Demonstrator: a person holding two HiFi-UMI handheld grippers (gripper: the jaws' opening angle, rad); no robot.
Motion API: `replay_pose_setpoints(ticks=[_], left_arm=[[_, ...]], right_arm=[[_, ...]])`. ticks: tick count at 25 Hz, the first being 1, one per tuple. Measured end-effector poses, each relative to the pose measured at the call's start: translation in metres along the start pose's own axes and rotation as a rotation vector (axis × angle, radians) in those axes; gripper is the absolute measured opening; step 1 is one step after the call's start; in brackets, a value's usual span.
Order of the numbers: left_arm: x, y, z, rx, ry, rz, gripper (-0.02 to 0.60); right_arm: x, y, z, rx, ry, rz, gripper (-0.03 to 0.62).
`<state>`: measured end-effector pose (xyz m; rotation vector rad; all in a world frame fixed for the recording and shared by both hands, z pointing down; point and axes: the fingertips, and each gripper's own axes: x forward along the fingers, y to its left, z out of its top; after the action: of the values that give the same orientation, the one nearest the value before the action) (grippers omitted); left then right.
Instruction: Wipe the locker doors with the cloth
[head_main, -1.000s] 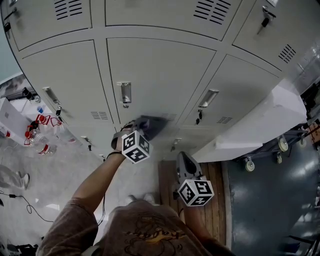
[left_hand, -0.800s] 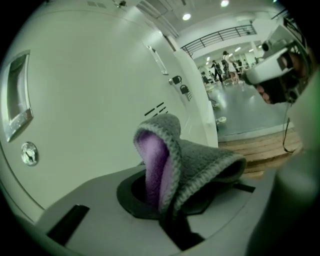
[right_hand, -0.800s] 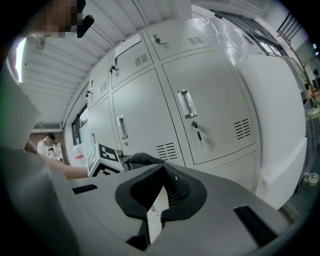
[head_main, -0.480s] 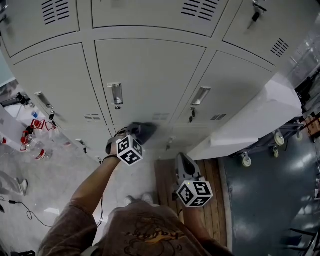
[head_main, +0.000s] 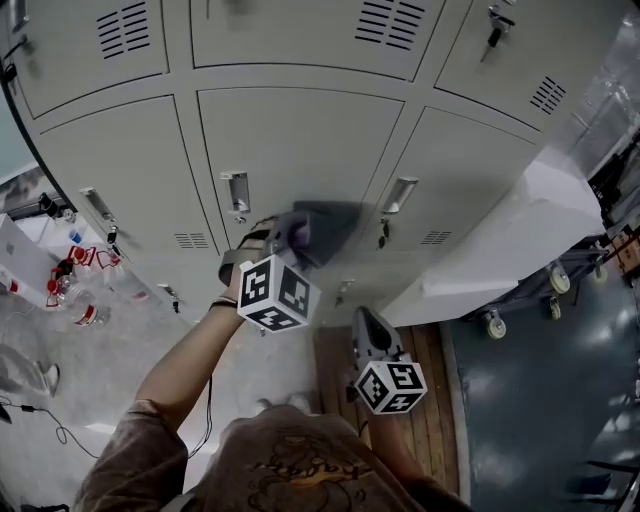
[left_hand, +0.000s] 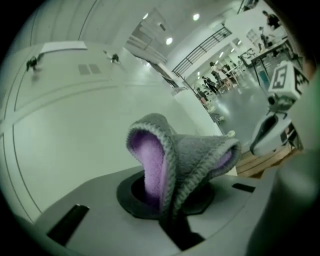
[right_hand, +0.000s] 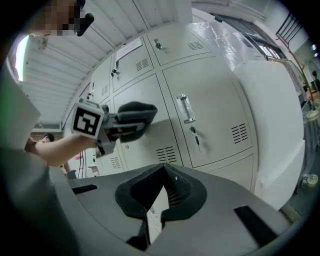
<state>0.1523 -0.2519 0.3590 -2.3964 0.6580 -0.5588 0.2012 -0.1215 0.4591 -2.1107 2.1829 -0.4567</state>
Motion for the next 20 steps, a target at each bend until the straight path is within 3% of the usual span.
replay_pose_setpoints(ticks=[7, 12, 20], left_arm=[[-0.041, 0.077, 0.105, 0.085, -0.149, 0.163, 0.037], [-0.054, 0.124, 0.150, 0.215, -0.156, 0.291, 0.037], [-0.031, 0.147, 0.163, 0.233, -0.090, 0.297, 0.037]], right_arm=[[-0.003, 0.009, 0.003, -0.003, -0.016, 0.020, -0.002], [-0.006, 0.010, 0.005, 0.001, -0.030, 0.020, -0.002], [-0.014, 0.004, 0.003, 0.018, -0.038, -0.004, -0.002]])
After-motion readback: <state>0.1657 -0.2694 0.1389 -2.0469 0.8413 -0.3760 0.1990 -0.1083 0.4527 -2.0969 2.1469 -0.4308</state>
